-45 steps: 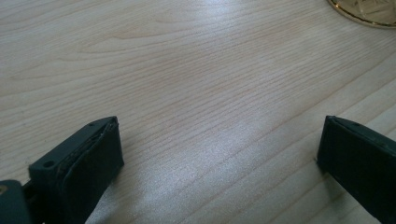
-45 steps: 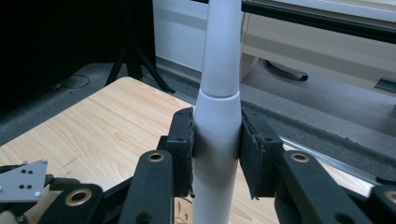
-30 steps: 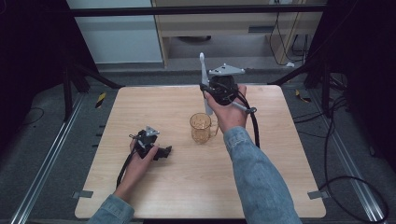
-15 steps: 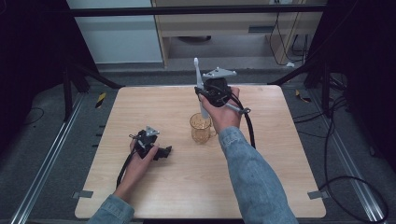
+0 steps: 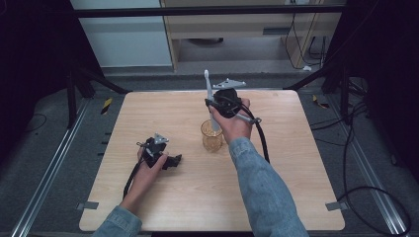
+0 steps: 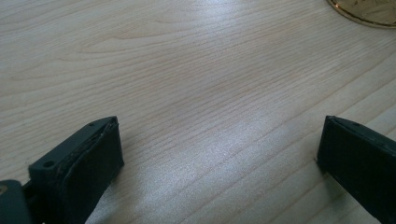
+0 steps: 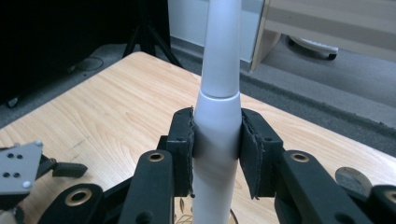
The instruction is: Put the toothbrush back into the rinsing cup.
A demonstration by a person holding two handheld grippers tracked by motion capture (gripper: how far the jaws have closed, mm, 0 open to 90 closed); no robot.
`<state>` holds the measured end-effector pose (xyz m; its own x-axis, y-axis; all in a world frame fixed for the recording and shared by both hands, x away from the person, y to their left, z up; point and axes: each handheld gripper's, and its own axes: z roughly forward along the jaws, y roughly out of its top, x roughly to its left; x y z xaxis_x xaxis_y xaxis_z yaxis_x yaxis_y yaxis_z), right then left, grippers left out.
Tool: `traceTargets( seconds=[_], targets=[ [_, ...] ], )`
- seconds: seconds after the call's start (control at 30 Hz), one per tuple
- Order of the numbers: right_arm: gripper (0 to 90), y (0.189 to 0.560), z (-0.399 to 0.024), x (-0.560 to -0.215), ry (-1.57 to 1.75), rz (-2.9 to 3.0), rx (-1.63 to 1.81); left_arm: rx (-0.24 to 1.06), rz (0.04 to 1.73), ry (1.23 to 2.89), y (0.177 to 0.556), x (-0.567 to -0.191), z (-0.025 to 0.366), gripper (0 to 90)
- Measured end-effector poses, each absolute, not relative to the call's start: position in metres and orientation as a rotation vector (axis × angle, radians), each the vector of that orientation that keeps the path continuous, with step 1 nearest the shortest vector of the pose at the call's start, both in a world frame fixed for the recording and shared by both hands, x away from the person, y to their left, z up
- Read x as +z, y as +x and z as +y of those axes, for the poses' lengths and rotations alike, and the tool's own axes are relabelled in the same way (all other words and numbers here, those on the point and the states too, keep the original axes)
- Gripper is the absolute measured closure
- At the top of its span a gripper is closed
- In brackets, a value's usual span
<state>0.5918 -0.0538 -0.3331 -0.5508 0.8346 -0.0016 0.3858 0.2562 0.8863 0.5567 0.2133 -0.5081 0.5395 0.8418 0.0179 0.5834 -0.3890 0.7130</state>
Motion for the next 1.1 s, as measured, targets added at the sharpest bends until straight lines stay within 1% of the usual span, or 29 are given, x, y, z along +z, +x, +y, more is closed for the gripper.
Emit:
traceTargets(
  seconds=[0.37, 0.83, 1.1],
  targets=[
    [67.1, 0.595, -0.053, -0.351, 1.125, 2.069, 1.234, 0.502, 1.145, 2.115, 0.557, -0.508, 0.213, 0.0],
    [67.1, 0.594, -0.049, -0.356, 1.112, 2.080, 1.215, 0.502, 1.144, 2.115, 0.557, -0.508, 0.213, 0.0],
    [67.1, 0.595, -0.053, -0.366, 1.140, 2.080, 1.208, 0.502, 1.144, 2.115, 0.557, -0.508, 0.213, 0.0]
  ],
)
